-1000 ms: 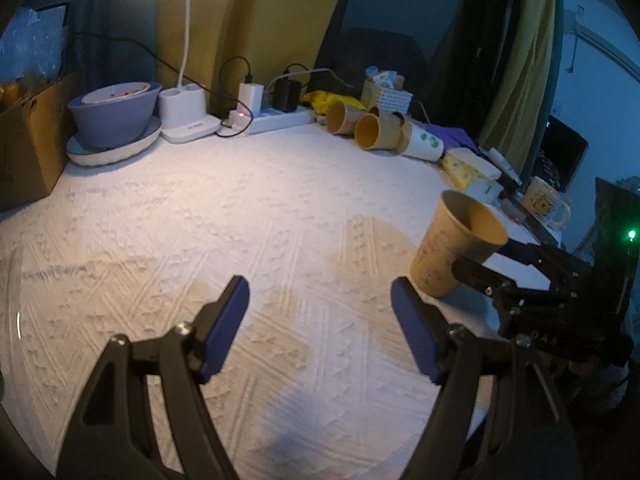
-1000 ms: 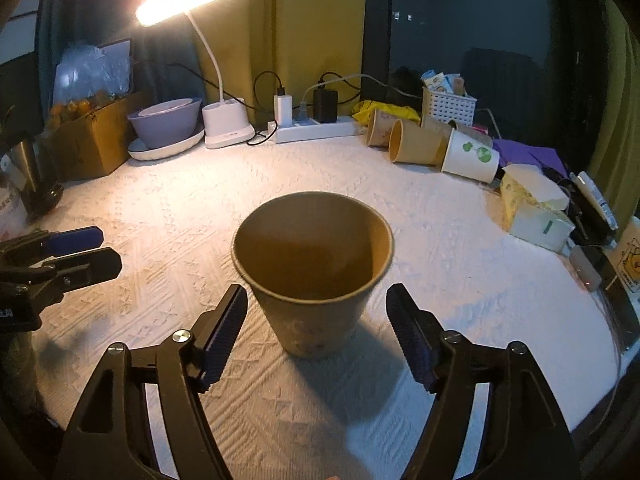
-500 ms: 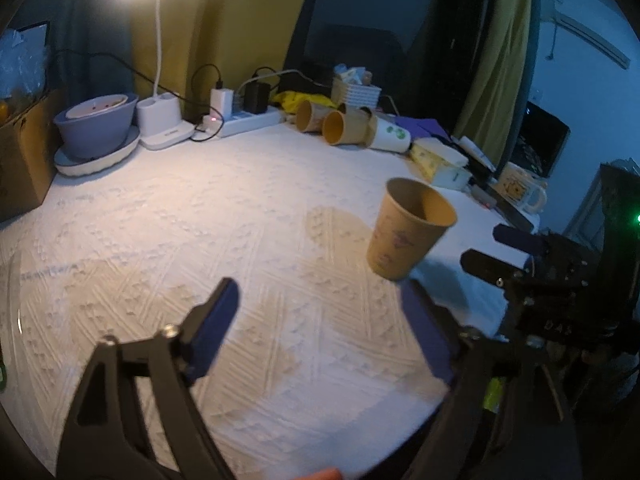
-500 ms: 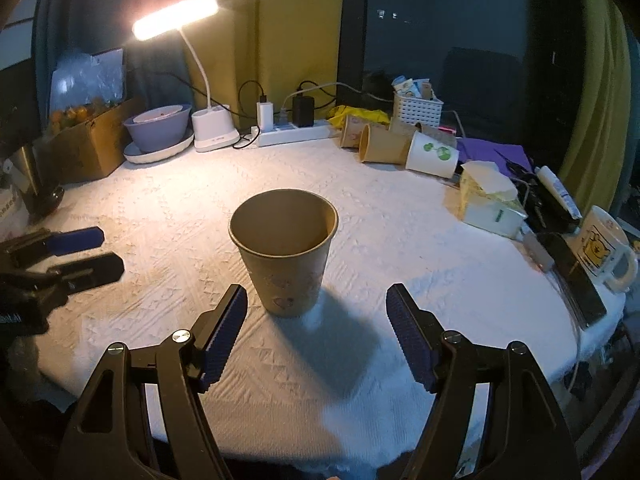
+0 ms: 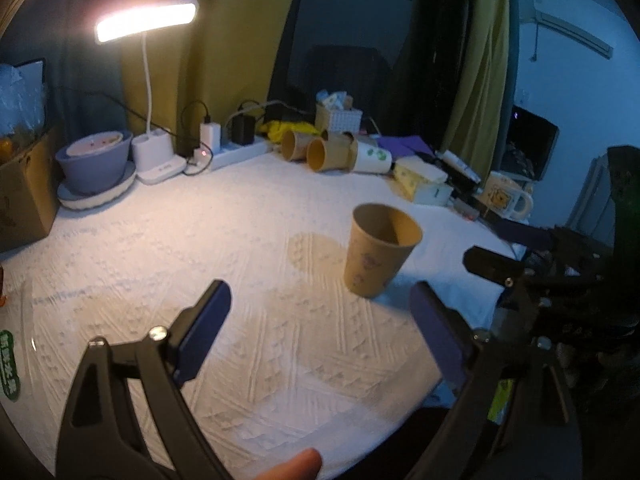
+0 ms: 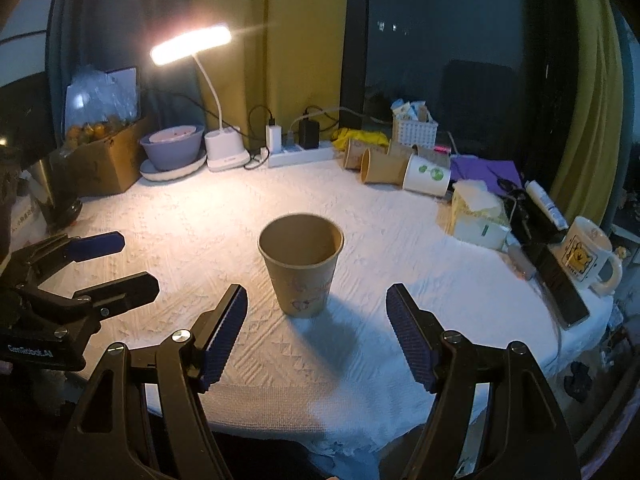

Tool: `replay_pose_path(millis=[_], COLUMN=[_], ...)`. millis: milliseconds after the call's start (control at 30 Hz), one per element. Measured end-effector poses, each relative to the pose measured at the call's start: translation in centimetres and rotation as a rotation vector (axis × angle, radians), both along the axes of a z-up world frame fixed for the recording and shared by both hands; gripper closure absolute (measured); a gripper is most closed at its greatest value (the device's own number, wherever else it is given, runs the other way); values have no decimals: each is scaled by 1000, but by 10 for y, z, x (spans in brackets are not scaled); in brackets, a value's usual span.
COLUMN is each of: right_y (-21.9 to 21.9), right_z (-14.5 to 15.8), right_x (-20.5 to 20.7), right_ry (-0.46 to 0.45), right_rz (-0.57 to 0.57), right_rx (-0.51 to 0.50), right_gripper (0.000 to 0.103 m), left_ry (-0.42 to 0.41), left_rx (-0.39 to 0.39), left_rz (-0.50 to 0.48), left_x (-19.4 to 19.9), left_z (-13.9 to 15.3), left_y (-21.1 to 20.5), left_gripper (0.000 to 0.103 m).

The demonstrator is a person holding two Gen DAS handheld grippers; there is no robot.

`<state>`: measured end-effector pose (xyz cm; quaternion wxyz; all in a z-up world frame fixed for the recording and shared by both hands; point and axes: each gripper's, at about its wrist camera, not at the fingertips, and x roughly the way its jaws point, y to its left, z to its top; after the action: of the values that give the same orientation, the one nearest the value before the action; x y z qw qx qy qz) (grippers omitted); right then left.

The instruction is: Flip cup upright

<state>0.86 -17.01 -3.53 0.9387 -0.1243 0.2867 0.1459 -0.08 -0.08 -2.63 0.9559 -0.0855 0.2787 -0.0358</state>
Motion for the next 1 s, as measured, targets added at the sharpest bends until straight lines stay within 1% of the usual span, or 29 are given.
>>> replay_pose_path(millis=[133, 433, 733, 1000], right_y=[0, -5, -9, -11], right_z=[12, 27, 46, 62], right_x=[-5, -12, -18, -26], right_ry=[-34, -80, -144, -203], right_rz=[5, 12, 13, 14], right_rx=[9, 29, 36, 40], right_gripper=[28, 28, 28, 28], left_ry=[-47, -133, -217, -260], left_rx=[0, 0, 29, 50], left_rz=[14, 8, -5, 31], left_x=[-3, -11, -15, -16], left_z=[11, 29, 51, 64], left_y=[3, 3, -4, -7], left_gripper=[11, 11, 11, 11])
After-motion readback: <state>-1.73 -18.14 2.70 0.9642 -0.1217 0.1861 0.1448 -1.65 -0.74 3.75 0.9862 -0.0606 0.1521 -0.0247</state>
